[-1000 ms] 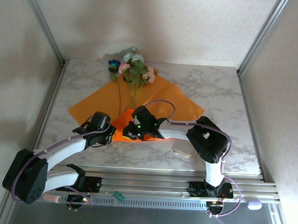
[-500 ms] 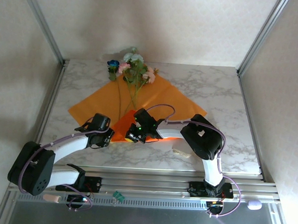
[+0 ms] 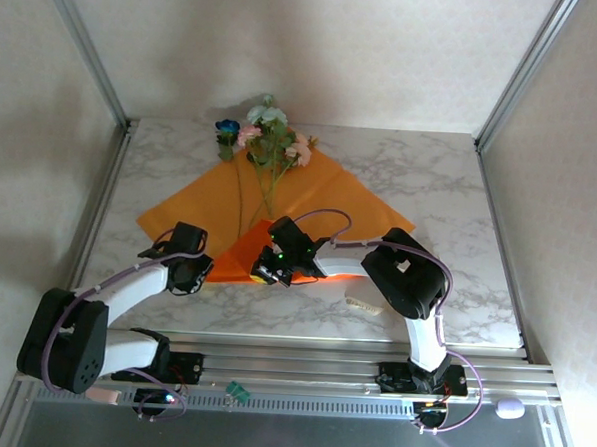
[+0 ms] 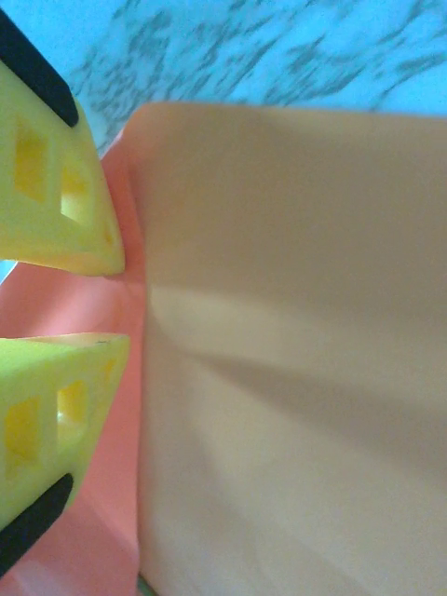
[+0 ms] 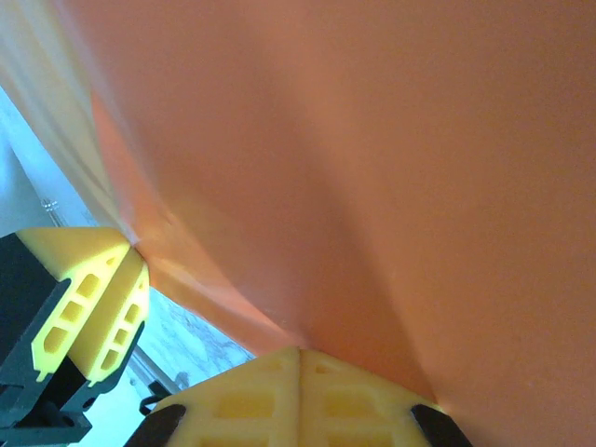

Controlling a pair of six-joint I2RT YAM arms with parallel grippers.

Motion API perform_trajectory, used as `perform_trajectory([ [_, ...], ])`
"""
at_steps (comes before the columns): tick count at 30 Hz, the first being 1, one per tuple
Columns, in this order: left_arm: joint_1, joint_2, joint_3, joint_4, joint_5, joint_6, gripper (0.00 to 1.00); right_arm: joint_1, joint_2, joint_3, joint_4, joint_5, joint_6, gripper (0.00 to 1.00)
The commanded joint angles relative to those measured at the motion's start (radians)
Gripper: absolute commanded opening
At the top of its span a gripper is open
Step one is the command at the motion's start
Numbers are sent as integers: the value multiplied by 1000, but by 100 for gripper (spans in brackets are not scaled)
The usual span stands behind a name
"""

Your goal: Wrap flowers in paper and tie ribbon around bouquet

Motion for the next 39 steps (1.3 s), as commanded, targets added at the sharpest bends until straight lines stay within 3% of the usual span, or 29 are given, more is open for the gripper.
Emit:
perform_trajectory([
  [1, 76, 1, -10, -190, -161, 79, 23, -23, 37, -48, -123, 47, 24, 4],
  [6, 143, -62, 74, -301, -227, 109, 27, -26, 40, -53, -103, 40, 38, 4],
  [9, 83, -124, 172, -381, -233, 84, 35, -29, 39, -61, -77, 32, 59, 4],
  [14, -87, -230, 58, -274, -49, -92, 43, -54, 30, -85, -8, 2, 138, 6],
  [20, -80, -268, -88, -16, 10, -150, 41, -72, 41, -71, 23, -23, 180, 7],
  [33, -70, -251, -153, 140, -43, -111, 37, -75, 59, -93, 61, -31, 218, 6],
  [39, -70, -238, -171, 124, -39, -113, 28, -77, 59, -88, 56, -31, 219, 6],
])
